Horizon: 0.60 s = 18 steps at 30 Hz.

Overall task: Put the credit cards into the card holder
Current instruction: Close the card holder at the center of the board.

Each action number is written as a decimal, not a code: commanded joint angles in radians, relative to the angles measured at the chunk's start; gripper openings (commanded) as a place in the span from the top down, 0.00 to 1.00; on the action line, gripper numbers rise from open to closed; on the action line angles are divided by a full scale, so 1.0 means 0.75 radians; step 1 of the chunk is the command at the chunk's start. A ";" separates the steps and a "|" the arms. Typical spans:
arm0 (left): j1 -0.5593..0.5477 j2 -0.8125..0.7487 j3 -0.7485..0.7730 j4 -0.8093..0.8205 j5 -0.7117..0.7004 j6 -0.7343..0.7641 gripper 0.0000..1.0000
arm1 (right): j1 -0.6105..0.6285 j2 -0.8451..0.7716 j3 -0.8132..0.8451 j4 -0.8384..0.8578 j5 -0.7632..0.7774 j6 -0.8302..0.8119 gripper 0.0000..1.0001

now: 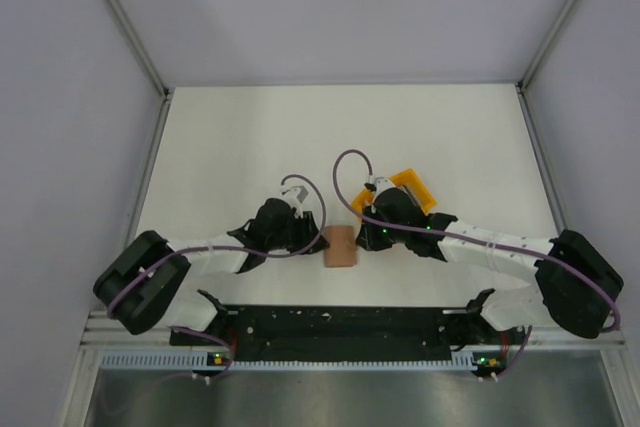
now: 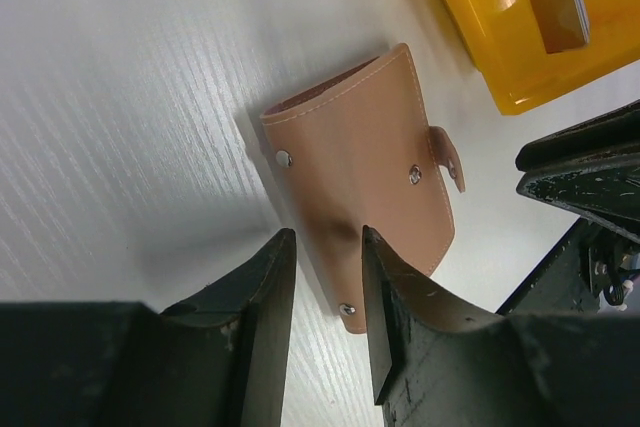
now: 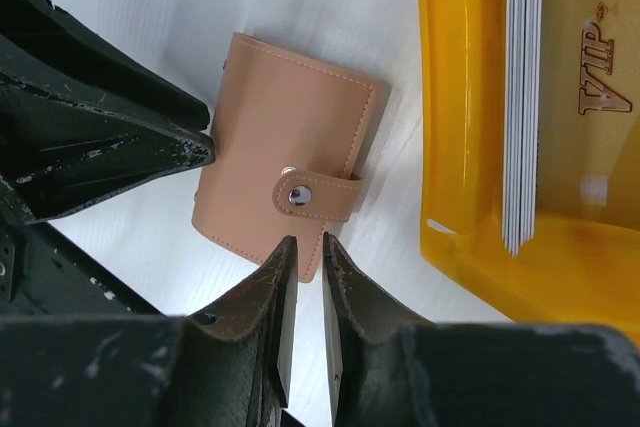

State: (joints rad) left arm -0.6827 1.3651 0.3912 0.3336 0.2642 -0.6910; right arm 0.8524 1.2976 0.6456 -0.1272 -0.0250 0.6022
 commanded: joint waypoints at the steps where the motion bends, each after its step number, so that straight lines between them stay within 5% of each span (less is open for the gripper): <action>1: -0.006 0.041 0.057 0.075 -0.015 -0.005 0.63 | -0.014 0.019 0.017 0.065 0.011 -0.026 0.84; 18: -0.027 0.113 0.092 0.065 -0.009 0.036 0.64 | -0.014 0.100 0.062 0.084 -0.006 -0.062 0.85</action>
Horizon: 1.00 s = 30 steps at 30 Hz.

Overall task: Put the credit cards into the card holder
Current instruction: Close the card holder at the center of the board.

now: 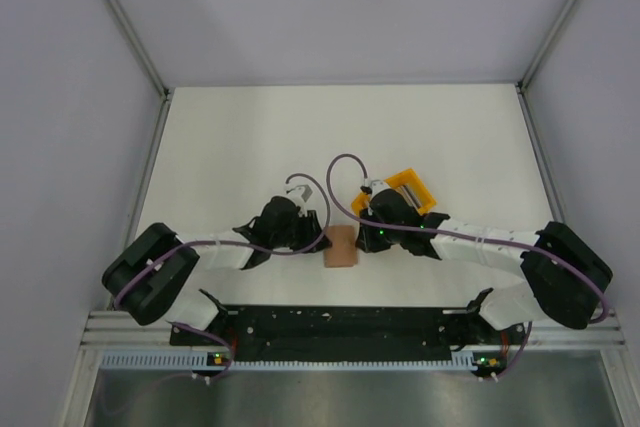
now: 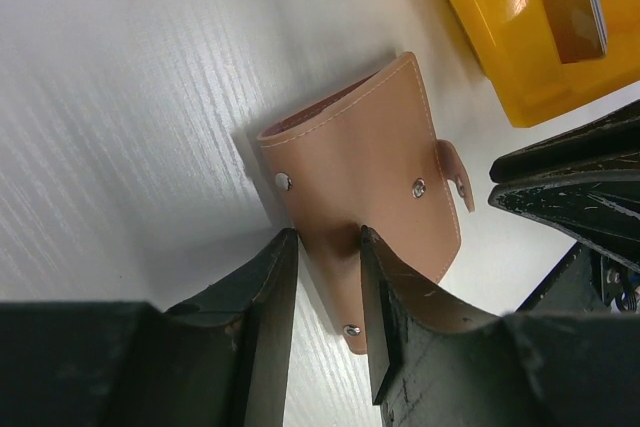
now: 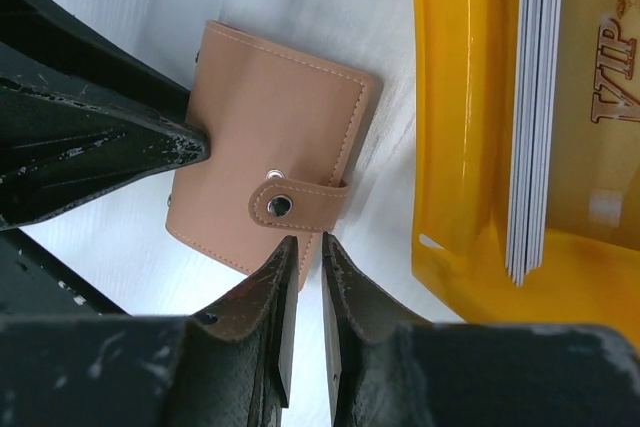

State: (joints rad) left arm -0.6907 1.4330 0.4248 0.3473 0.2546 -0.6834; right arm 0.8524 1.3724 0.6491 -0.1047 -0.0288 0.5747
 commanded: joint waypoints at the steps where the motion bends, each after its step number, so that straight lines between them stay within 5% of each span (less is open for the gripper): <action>1: -0.018 0.026 0.049 0.046 0.004 0.026 0.64 | -0.012 0.001 0.059 0.058 0.000 -0.026 0.85; 30: -0.032 0.083 0.055 0.046 -0.004 0.032 0.66 | -0.012 0.099 0.102 0.068 -0.009 -0.048 0.85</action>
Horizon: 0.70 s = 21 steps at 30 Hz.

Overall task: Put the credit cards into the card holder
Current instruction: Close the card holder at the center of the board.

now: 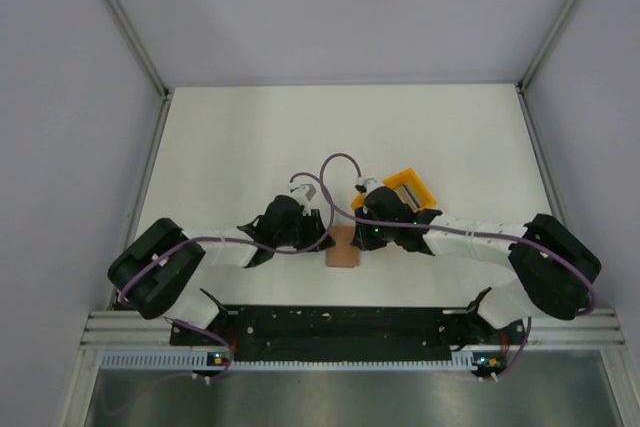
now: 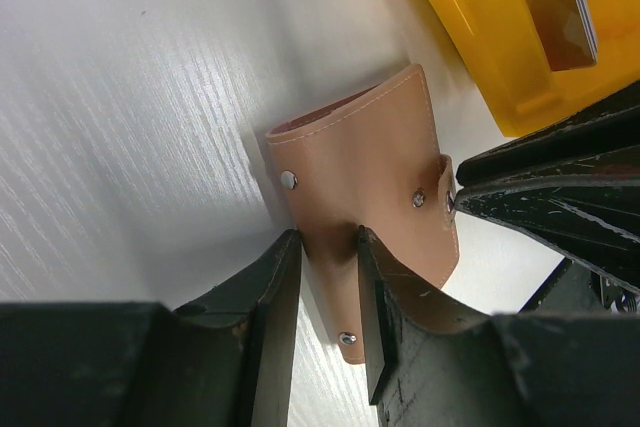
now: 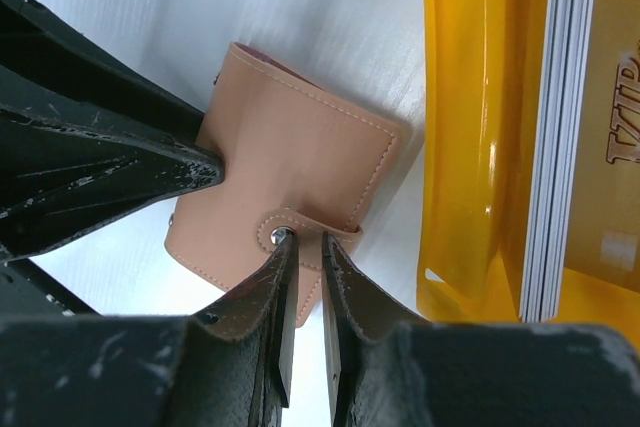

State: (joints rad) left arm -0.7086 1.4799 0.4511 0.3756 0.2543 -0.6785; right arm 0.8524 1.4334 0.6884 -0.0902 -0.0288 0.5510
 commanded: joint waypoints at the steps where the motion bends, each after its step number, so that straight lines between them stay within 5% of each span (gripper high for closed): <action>1: -0.008 0.023 0.020 0.009 -0.004 0.025 0.66 | -0.012 0.022 0.048 0.051 -0.011 -0.015 0.85; 21: -0.008 0.029 0.035 0.004 0.009 0.025 0.67 | -0.014 0.054 0.056 0.071 -0.047 -0.007 0.86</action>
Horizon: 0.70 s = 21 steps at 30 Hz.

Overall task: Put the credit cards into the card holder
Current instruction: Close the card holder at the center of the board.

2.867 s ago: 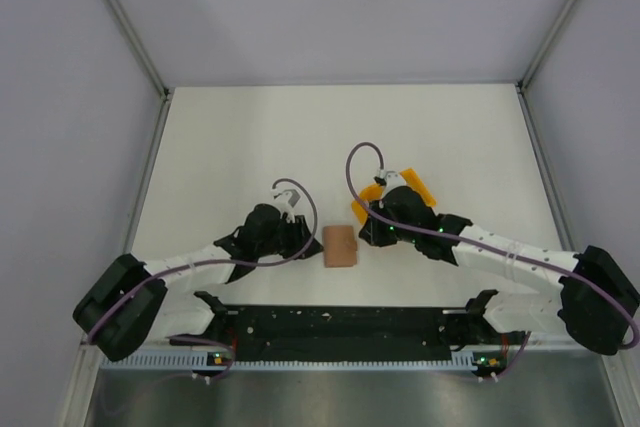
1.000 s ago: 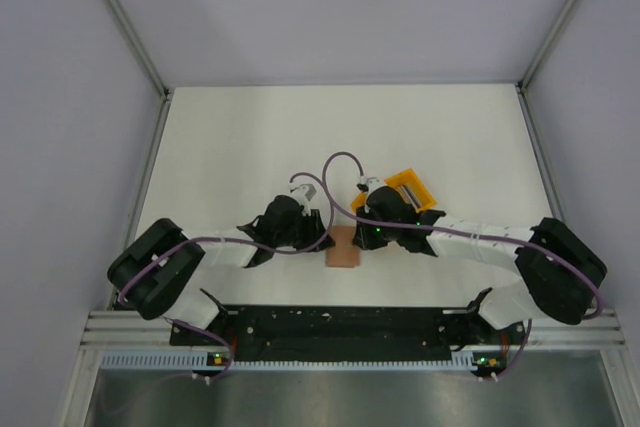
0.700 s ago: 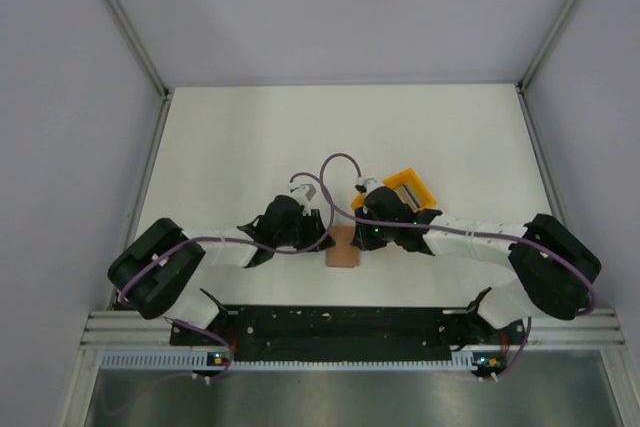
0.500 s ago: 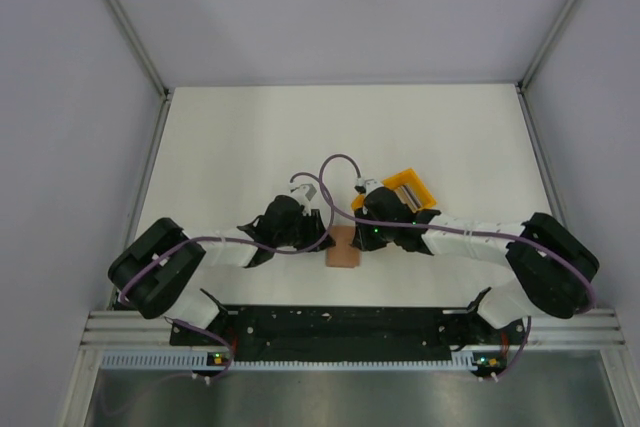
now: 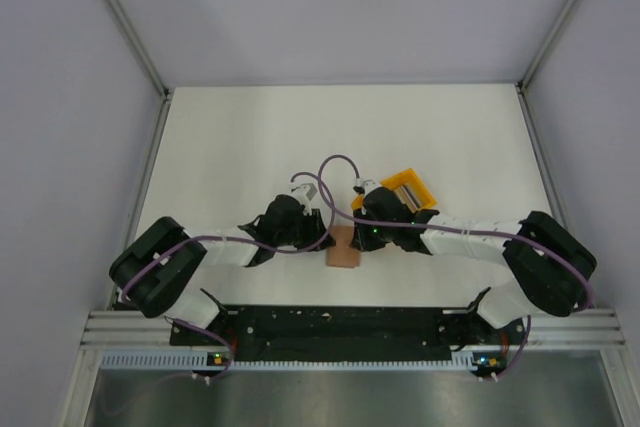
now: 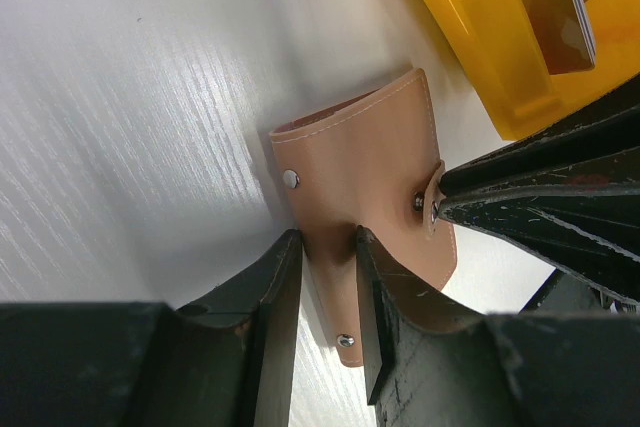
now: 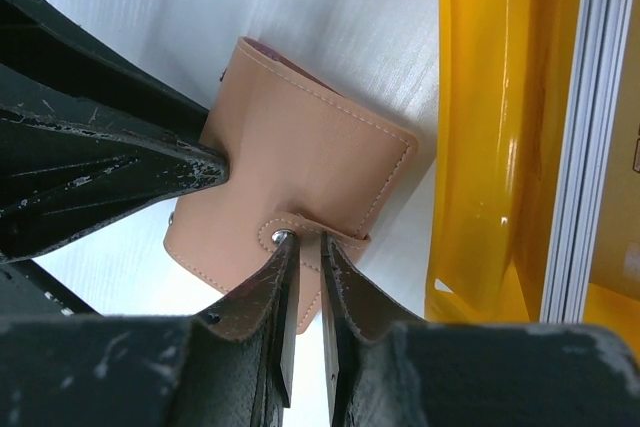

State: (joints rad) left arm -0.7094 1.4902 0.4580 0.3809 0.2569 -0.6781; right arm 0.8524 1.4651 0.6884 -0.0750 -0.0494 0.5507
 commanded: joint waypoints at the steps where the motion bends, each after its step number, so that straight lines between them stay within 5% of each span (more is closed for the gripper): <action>1: -0.009 0.013 0.025 -0.001 0.007 0.025 0.67 | -0.014 0.010 0.054 0.055 -0.020 -0.004 0.86; 21: -0.007 0.013 0.013 0.014 0.013 0.025 0.68 | -0.012 0.028 0.054 0.086 0.000 0.039 0.86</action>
State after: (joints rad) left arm -0.7094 1.4902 0.4583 0.3809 0.2569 -0.6781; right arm 0.8524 1.4673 0.6888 -0.0589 -0.0555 0.5694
